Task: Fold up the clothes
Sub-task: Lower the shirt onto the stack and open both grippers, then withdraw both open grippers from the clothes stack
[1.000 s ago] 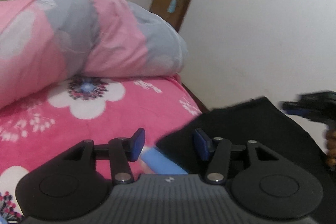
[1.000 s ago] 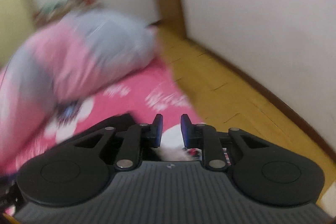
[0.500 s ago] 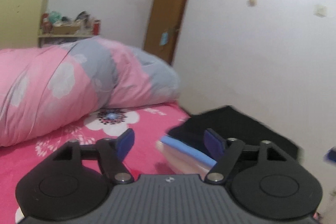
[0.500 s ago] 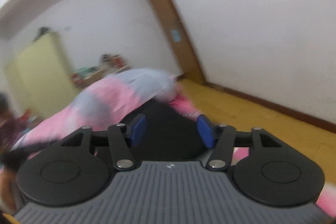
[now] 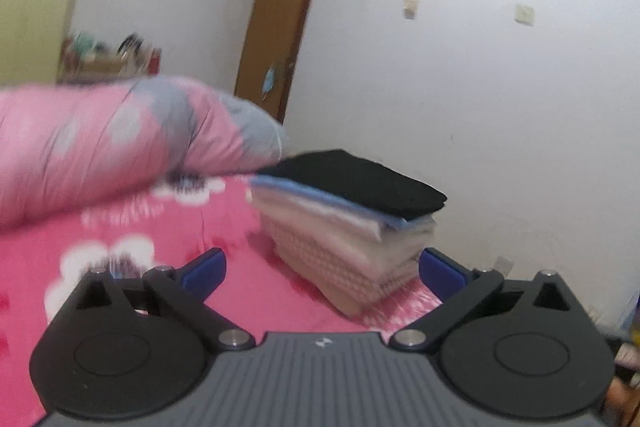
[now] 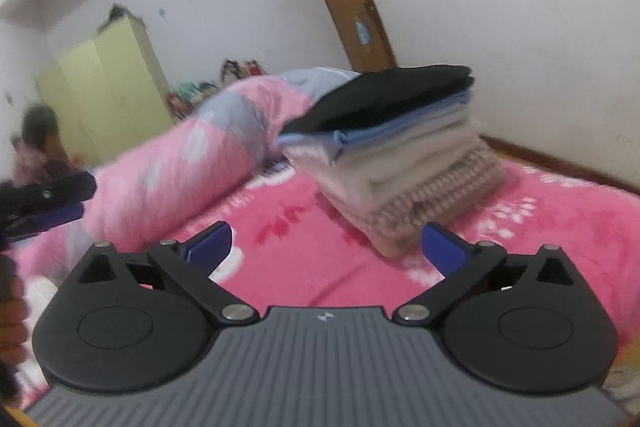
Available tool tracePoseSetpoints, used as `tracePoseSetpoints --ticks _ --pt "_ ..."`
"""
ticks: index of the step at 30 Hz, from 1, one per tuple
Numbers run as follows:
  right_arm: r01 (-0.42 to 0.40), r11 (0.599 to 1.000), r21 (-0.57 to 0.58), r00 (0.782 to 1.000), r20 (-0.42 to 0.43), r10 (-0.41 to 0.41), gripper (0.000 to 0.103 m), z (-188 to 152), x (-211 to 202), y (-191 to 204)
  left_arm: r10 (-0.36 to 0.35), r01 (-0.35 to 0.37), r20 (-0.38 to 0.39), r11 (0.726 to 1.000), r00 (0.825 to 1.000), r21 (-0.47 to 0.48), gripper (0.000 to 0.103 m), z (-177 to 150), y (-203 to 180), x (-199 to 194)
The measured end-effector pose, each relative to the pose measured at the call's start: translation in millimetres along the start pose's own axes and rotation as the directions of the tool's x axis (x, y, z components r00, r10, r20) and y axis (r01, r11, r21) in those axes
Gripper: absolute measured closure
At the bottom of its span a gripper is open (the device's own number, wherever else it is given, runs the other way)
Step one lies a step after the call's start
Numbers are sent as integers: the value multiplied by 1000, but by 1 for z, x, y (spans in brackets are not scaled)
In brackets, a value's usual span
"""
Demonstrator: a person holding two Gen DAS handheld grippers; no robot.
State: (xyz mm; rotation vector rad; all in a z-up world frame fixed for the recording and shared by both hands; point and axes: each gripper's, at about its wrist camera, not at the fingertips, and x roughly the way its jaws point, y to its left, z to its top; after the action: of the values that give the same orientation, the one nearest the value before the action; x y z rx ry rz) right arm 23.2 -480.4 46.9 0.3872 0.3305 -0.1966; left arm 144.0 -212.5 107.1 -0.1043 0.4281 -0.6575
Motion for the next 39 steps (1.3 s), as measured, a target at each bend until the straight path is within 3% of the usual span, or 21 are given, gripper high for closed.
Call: tracePoseSetpoints --ticks 4,7,12,18,27,33,39 --pt "79 995 -60 997 -7 -79 1 -8 -19 16 53 -53 -9 998 999 -40 0 -15 -6 -21" --pt "136 988 -66 990 -12 -137 1 -13 -31 23 134 -135 -17 990 991 -31 0 -23 -14 -32" --pt "233 969 -85 972 10 -233 1 -18 -45 40 169 -169 -10 985 986 -29 0 -28 -17 -55" --pt "304 948 -97 952 -5 -306 1 -16 -56 55 267 -270 41 958 963 99 0 -32 -29 -73" --pt "278 952 -128 958 -36 -284 1 -10 -67 63 270 -274 51 952 962 133 0 -35 -36 -83" --pt "344 879 -330 932 8 -362 1 -16 -63 86 296 -295 12 944 955 147 0 -36 -34 -76" --pt "338 875 -345 935 17 -354 1 -16 -60 93 300 -296 9 937 954 186 0 -39 -36 -75"
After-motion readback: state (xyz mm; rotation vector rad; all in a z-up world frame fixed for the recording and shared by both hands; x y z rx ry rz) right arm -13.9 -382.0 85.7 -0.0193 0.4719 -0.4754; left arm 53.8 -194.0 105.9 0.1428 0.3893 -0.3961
